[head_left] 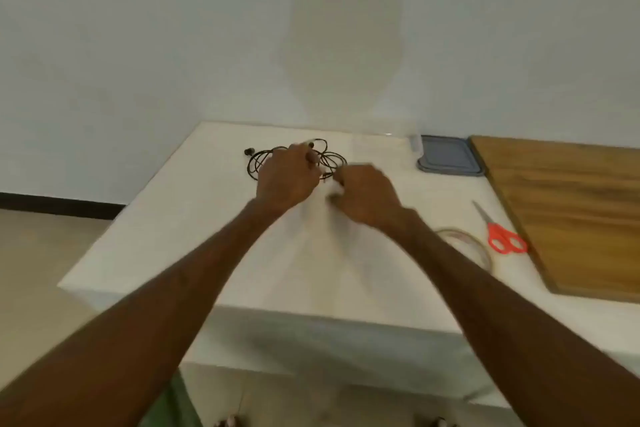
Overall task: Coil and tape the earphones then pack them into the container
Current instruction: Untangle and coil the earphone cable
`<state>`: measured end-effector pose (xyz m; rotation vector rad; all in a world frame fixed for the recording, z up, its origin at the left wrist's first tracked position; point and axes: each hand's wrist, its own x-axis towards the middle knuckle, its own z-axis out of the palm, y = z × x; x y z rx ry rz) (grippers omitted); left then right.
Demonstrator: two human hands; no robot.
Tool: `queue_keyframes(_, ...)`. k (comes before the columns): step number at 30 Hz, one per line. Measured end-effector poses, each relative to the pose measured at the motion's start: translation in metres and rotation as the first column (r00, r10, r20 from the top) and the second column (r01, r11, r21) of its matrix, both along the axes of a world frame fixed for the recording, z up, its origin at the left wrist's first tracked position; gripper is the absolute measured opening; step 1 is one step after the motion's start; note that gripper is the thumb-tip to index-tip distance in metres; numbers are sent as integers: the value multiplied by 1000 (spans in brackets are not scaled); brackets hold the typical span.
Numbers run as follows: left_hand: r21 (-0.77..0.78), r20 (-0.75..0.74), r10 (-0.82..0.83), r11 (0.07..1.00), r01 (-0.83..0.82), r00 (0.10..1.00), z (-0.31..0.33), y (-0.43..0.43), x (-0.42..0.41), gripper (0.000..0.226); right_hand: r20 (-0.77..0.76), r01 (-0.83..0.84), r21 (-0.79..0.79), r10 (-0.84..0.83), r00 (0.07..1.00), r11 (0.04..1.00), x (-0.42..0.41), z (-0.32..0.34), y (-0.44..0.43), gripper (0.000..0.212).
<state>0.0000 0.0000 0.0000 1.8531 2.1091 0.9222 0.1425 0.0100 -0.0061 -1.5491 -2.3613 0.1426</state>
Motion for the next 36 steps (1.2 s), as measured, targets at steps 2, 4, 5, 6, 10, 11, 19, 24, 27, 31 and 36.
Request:
queue_keyframes(2, -50, -2, -42, 998, 42, 999, 0, -18, 3, 21, 68, -54, -90, 60, 996, 994, 11, 1, -17, 34)
queue_keyframes(4, -110, -112, -122, 988, 110, 986, 0, -25, 6, 29, 46, -54, -33, 56, 997, 998, 22, 1, -28, 30)
queue_keyframes(5, -141, -134, -134, 983, 115, 982, -3, -27, 6, 34, 20, -37, -16, 38, 999, 999, 27, -1, -30, 25)
queue_keyframes(6, -156, -143, -149, 980, 126, 978, -3, -28, 7, 39, -3, -16, -5, 16, 1000, 1000, 32, -2, -32, 23)
queue_keyframes(10, -156, -191, -151, 980, 122, 970, -4, -26, 3, 47, 19, 54, 21, -54, 998, 998, 41, -2, -24, 30)
queue_keyframes(11, -155, -202, -150, 981, 119, 968, -5, -23, 0, 45, -15, 74, 7, -73, 997, 997, 40, -1, -17, 32)
queue_keyframes(19, -59, -184, -32, 998, 21, 982, -4, 1, -5, 9, -180, 101, -152, -128, 975, 983, 12, -2, 24, 39)
queue_keyframes(24, 72, -48, 140, 988, -136, 989, -1, 12, -2, 13, -196, 139, -246, -190, 962, 959, 13, -1, 41, 17)
queue_keyframes(27, 77, 48, 140, 987, -143, 989, -1, 14, -7, 17, -338, 51, -352, -178, 924, 935, 17, 5, 43, 17)
queue_keyframes(31, 1, 321, -113, 993, 119, 940, -6, 16, -10, 31, -522, -25, -469, -254, 815, 883, 27, 19, 46, 21)
queue_keyframes(36, -155, 82, -265, 949, 275, 961, -10, 11, -2, 31, -598, -57, -558, -354, 719, 828, 31, 22, 44, 18)
